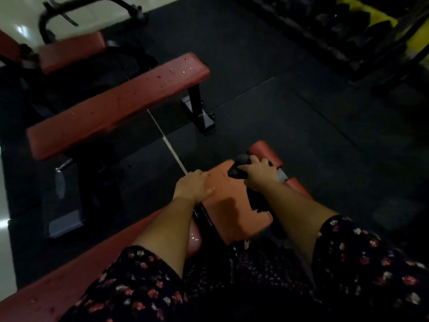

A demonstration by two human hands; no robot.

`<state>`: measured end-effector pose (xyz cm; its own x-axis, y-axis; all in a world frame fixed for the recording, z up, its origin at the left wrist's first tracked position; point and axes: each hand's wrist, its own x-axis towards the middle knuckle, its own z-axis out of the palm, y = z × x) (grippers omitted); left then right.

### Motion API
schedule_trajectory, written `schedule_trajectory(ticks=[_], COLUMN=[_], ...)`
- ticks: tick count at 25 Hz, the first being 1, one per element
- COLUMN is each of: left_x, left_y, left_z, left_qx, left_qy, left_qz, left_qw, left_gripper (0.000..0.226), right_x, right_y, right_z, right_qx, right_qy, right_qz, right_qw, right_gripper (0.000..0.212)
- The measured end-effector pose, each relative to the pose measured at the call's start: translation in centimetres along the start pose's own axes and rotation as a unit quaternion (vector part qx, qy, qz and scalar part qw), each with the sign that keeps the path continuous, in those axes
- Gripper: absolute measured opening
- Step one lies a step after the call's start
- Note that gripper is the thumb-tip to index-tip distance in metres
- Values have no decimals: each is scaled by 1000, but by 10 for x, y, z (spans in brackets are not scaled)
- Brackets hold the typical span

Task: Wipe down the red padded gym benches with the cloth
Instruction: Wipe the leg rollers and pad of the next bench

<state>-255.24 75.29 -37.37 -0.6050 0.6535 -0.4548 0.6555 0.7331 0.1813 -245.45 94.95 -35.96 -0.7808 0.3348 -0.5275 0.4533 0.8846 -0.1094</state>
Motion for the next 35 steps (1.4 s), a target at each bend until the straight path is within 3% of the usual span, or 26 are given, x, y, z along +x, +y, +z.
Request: schedule_trajectory(ticks=[8, 16, 21, 27, 32, 35], left_x=[0, 18, 39, 48, 51, 49], left_y=[-38, -45, -55, -78, -94, -101], left_z=[49, 145, 201, 242, 270, 287], left_qx=[0, -15, -41, 19, 23, 3], left_qy=[-3, -34, 10, 31, 66, 71], left_qz=[53, 55, -6, -39, -122, -171], left_qw=[999, 998, 999, 999, 990, 983], left_gripper=[68, 74, 76, 73, 72, 74], right_x=[-38, -32, 17, 93, 120, 114], right_y=[-36, 0, 34, 57, 58, 69], right_z=[76, 178, 200, 188, 209, 222], right_qx=[65, 110, 127, 117, 51, 73], right_qy=[7, -13, 114, 233, 144, 153], right_qz=[82, 136, 156, 171, 162, 134], right_qw=[994, 985, 973, 950, 975, 976], right_gripper=[51, 50, 48, 48, 65, 67])
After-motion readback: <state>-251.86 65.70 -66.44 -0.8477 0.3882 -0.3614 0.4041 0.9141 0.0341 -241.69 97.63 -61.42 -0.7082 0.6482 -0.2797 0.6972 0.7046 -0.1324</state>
